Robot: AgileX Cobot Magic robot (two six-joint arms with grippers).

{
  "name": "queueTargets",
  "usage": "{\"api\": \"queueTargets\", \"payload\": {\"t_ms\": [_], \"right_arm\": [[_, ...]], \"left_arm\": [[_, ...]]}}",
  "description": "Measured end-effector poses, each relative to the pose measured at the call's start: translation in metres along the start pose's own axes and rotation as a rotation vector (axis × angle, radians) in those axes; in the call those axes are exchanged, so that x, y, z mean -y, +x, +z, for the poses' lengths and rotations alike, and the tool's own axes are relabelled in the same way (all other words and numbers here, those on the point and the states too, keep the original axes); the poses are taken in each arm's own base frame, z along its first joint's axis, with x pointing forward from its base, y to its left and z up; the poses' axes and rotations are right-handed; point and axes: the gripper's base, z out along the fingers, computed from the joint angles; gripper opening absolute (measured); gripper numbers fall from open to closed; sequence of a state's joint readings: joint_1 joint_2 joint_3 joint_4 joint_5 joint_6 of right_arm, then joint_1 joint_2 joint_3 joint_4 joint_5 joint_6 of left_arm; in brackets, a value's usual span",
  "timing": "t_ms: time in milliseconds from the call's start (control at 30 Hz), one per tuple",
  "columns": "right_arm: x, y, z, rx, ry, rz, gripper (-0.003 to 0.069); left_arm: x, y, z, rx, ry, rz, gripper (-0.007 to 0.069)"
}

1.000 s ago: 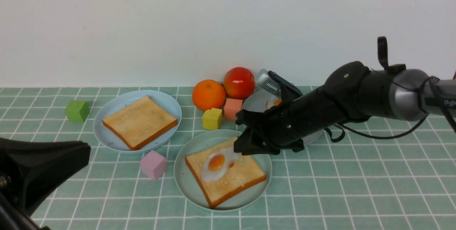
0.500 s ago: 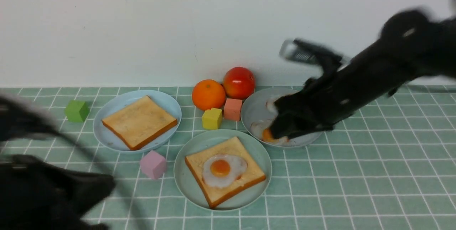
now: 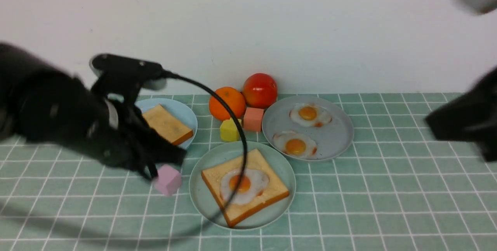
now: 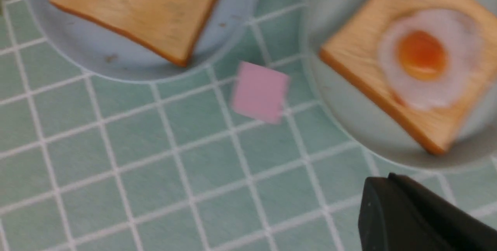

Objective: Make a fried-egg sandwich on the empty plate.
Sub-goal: Use the left arm to grab a slice of bread

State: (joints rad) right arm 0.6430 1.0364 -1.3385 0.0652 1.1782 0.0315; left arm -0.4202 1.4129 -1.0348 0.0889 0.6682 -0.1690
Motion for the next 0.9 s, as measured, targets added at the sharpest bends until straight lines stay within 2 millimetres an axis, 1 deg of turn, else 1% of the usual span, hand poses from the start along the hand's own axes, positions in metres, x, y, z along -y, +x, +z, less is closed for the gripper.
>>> {"api": "queueTargets", "payload": {"t_ms": [33,100,133,167,200,233,267,300,333,367,433,467,500,533,600,767,833,900], "right_arm": [[-0.001,0.004,-0.011,0.028,0.0,-0.001,0.0004],[-0.001,0.009,-0.023,0.05,-0.001,0.002,0.0005],[-0.001,0.01,-0.025,0.054,-0.001,0.004,0.0006],[-0.001,0.011,-0.027,0.057,-0.001,0.004,0.0006],[-0.002,0.013,-0.032,0.067,-0.002,0.005,0.0005],[-0.002,0.014,-0.034,0.071,-0.002,0.005,0.0005],[-0.002,0.015,-0.036,0.076,-0.003,0.005,0.0007],[-0.002,0.016,-0.037,0.077,-0.003,0.005,0.0007],[-0.002,0.016,-0.037,0.078,-0.003,0.005,0.0008],[-0.002,0.016,-0.037,0.076,-0.003,0.005,0.001],[-0.002,0.017,-0.037,0.07,-0.002,0.005,0.0011],[-0.002,0.017,-0.037,0.07,-0.002,0.005,0.0011],[-0.002,0.017,-0.037,0.067,-0.002,0.005,0.0011],[-0.002,0.017,-0.037,0.067,-0.002,0.005,0.0011],[-0.002,0.017,-0.037,0.065,-0.002,0.005,0.0013],[-0.002,0.017,-0.037,0.063,-0.004,0.006,0.0017],[-0.002,0.017,-0.037,0.063,-0.009,0.008,0.0018],[-0.003,0.017,-0.037,0.06,-0.015,0.011,0.0018]], "left_arm": [[-0.012,-0.007,0.013,-0.022,-0.012,-0.007,-0.0013],[-0.028,-0.019,0.032,-0.034,-0.028,0.002,-0.0013],[-0.034,-0.022,0.042,-0.047,-0.038,0.008,-0.001],[-0.036,-0.024,0.046,-0.05,-0.041,0.015,-0.0007],[-0.042,-0.029,0.06,-0.062,-0.05,0.048,0.001],[-0.044,-0.031,0.07,-0.073,-0.056,0.077,0.0025],[-0.046,-0.034,0.081,-0.087,-0.063,0.122,0.006],[-0.046,-0.034,0.083,-0.089,-0.063,0.133,0.0066],[-0.047,-0.034,0.092,-0.104,-0.066,0.161,0.0097],[-0.048,-0.033,0.108,-0.133,-0.07,0.191,0.0153],[-0.049,-0.033,0.12,-0.139,-0.079,0.219,0.0219],[-0.05,-0.032,0.121,-0.14,-0.08,0.222,0.0226],[-0.051,-0.032,0.132,-0.133,-0.088,0.248,0.0283],[-0.051,-0.031,0.134,-0.14,-0.09,0.252,0.0288],[-0.052,-0.031,0.144,-0.118,-0.098,0.278,0.0335],[-0.053,-0.028,0.163,-0.096,-0.104,0.318,0.035],[-0.053,-0.026,0.168,-0.095,-0.104,0.323,0.0342],[-0.053,-0.025,0.172,-0.098,-0.103,0.328,0.0318]]}}
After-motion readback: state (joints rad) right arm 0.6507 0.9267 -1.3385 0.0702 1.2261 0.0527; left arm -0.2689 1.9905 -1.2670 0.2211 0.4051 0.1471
